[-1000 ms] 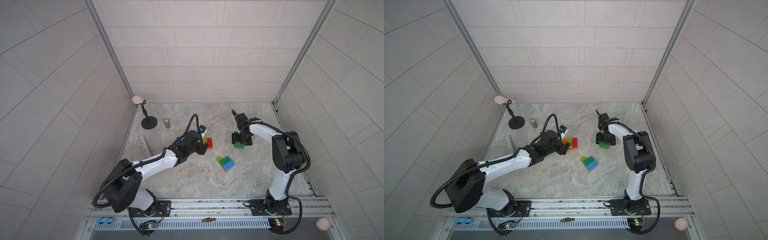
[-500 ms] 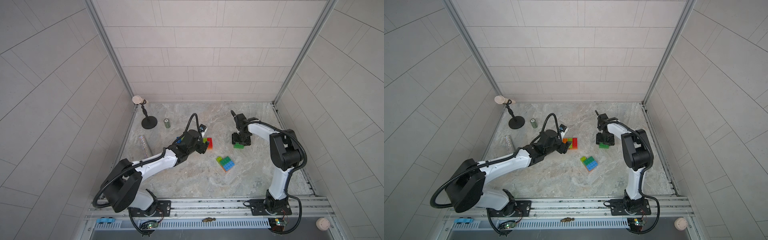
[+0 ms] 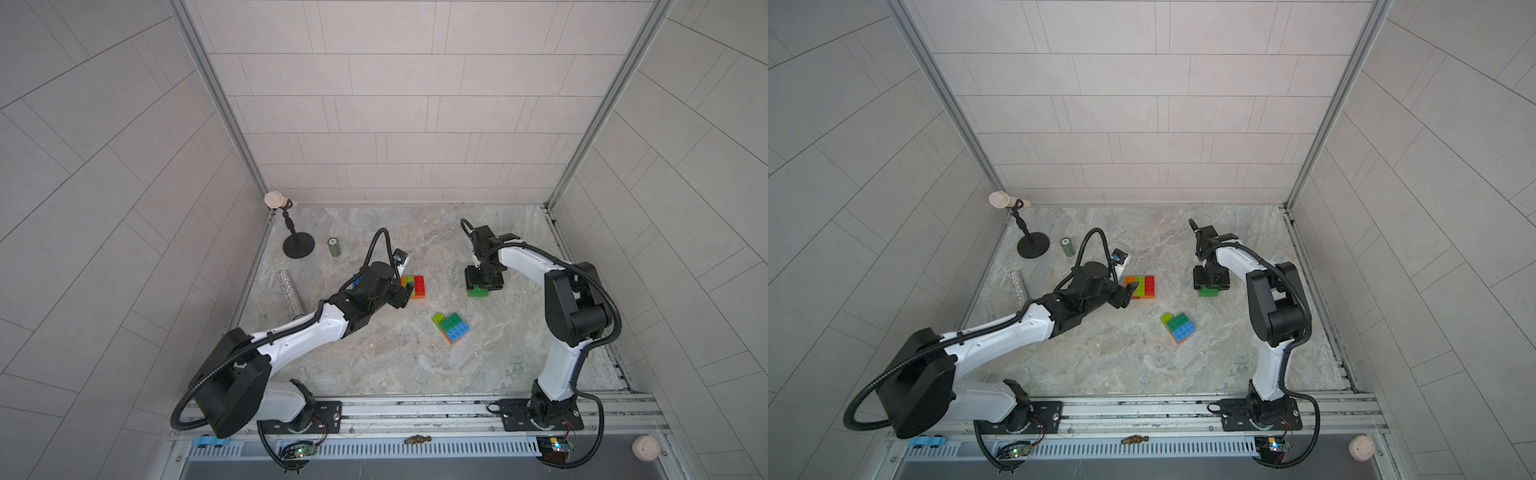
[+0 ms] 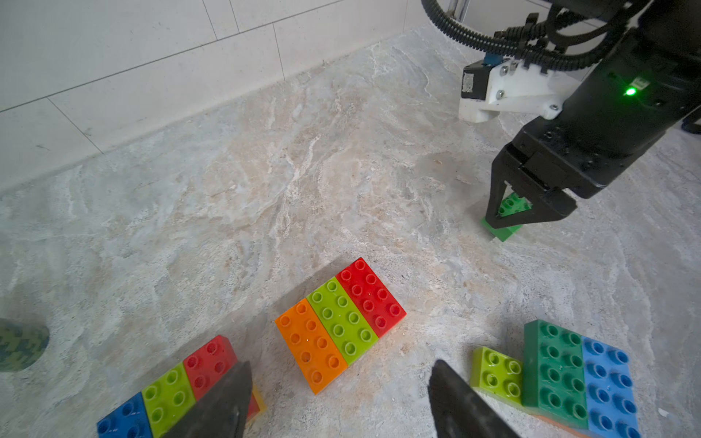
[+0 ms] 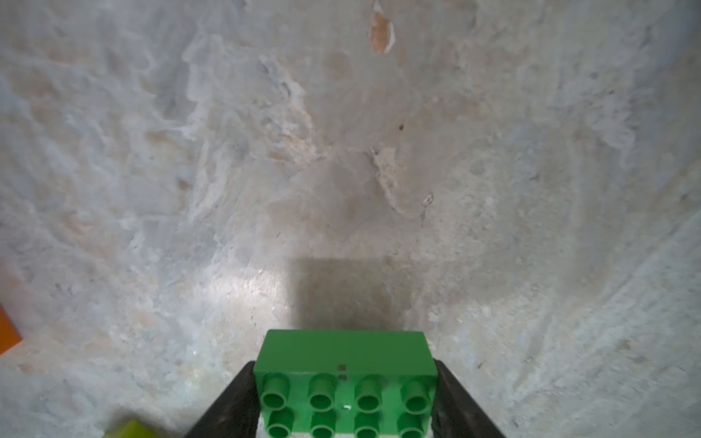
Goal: Assemble a rectangle with lego
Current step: Pick up the lego brick from the center of the board, then assemble the lego brick with the lego brick.
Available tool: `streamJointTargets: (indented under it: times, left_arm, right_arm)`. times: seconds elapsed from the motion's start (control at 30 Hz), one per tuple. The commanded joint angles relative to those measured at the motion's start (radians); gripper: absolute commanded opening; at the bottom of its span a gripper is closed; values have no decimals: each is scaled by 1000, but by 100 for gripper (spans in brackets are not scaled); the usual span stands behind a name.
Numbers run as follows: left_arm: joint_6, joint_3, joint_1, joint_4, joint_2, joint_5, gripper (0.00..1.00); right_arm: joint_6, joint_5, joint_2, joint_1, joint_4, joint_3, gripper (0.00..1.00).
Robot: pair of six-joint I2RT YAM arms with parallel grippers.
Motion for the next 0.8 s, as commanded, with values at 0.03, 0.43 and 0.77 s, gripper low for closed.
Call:
streamJointTargets:
  times: [0.03,0.43,0.77]
  left_arm:
    - [-8,-70,0,11,-56,13,78]
    - [-108,-208,-31,144,-84,15,76]
    - [-99,-217,-31,142,-89,15,76]
  right_arm:
    - [-93,0,-80,54,-109,35,50]
    - [-205,-33,-7,314,-204,177,46]
    - [-209,-61,47,365,-187,169,42]
